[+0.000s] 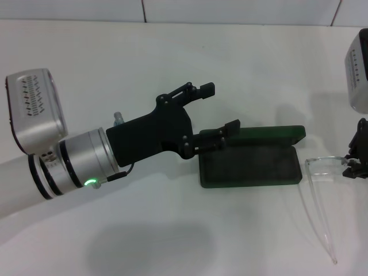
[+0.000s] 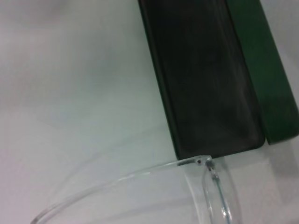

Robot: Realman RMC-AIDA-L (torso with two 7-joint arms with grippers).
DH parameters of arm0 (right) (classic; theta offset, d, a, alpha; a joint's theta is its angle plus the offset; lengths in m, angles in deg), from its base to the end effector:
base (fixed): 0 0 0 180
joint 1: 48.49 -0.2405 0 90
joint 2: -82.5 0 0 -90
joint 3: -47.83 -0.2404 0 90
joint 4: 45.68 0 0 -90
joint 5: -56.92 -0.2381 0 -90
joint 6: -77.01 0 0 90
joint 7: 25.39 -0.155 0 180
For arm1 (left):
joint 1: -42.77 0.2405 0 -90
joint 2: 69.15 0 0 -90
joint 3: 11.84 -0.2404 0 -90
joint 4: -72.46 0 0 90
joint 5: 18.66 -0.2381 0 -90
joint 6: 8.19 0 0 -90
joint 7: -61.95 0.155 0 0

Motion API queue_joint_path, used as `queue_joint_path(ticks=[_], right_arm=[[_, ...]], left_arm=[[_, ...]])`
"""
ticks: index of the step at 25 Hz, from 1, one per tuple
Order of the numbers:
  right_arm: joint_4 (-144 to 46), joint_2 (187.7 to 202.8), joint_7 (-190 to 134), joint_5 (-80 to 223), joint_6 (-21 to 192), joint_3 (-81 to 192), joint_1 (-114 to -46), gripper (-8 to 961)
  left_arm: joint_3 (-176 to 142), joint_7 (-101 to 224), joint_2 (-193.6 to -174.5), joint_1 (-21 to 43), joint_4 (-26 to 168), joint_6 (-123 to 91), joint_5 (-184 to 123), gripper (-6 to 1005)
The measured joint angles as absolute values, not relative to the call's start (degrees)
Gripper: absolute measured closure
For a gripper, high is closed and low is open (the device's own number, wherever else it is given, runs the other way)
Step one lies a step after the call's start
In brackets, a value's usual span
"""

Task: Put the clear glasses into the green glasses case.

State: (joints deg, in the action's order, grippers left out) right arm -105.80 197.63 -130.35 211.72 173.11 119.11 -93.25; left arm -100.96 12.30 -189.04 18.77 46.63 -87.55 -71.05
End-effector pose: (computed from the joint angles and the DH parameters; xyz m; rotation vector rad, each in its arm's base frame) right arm 0.1997 0.3914 0.0196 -2.9380 0.1923 -0.8953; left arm -0.2129 0.3156 -0.0807 -2.5415 -0.3225 -1.1486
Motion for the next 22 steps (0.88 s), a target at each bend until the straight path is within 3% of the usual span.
queue_joint_path(ticks=[22], right_arm=[[-106.56,197.29,-130.93,211.99,173.10,118.29,-92.70,843]], left_arm=[[-100.96,12.22,-189.01,19.47,46.62,-88.24,-70.95,112]])
